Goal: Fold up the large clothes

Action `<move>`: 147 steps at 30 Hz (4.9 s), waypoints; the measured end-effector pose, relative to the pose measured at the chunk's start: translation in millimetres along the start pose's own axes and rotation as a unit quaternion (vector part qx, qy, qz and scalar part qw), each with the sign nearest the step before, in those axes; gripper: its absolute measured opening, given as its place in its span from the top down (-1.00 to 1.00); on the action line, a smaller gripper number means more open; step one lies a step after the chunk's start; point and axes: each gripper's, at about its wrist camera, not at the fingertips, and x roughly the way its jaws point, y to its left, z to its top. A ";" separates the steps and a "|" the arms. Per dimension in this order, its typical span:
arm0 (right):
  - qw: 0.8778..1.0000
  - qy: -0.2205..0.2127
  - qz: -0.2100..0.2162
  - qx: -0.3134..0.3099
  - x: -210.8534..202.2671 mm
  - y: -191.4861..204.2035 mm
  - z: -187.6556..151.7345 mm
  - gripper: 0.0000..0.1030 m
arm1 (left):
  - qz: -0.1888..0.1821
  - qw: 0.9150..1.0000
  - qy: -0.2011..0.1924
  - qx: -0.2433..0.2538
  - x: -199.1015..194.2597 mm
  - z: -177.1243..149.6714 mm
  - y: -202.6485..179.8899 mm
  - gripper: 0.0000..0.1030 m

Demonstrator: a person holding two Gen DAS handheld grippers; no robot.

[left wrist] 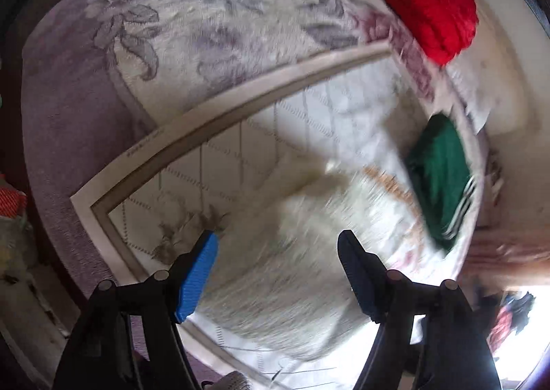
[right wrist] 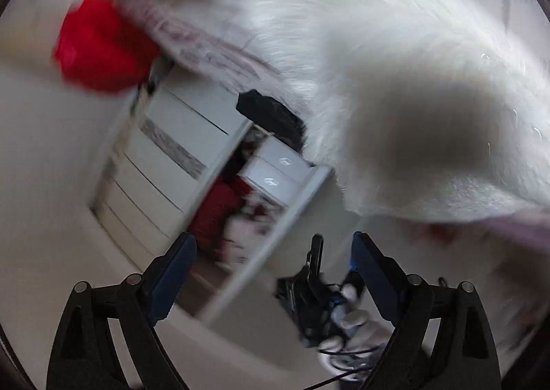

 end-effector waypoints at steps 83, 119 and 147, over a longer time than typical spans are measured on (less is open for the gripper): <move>0.744 0.127 -0.479 -0.449 3.7 64.0 25.7 -0.54 | 0.173 0.967 0.020 0.186 105.7 -58.6 -96.5 0.74; 0.810 0.062 -0.438 -0.385 -2.4 68.2 -48.1 -0.46 | 0.133 0.989 -0.062 -0.005 -14.5 -74.3 38.1 -0.54; 0.928 0.003 -0.341 -0.150 -63.8 -71.5 -75.1 0.42 | 0.171 0.985 -0.020 -0.005 -9.3 -97.6 82.6 -0.54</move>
